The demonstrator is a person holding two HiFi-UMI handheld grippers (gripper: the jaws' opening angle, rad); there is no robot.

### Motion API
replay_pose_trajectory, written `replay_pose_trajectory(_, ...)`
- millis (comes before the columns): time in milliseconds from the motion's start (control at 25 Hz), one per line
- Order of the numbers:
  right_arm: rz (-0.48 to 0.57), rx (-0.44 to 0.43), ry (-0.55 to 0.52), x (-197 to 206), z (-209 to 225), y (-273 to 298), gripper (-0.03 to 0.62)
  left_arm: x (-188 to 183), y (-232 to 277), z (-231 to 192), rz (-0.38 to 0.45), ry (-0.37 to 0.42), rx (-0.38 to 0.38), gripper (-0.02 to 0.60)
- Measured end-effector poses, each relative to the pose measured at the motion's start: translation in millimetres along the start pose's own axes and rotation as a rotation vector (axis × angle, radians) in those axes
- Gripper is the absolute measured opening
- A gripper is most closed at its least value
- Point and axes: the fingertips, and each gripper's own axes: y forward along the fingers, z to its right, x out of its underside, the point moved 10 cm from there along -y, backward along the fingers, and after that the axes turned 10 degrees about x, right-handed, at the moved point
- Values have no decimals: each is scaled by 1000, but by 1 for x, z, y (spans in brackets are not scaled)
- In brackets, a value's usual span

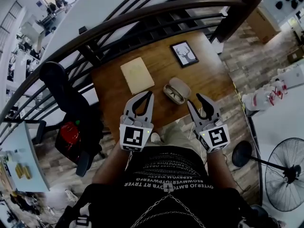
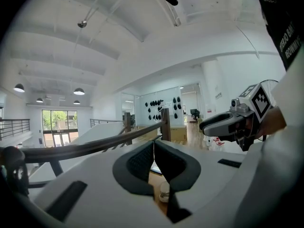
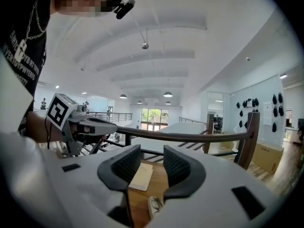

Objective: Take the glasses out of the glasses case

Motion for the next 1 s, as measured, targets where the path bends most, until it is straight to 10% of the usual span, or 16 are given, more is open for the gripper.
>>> replay_pose_trajectory(1000, -235, -141, 34, 95, 33, 96, 140, 1, 47, -19, -35, -15, -84, 29)
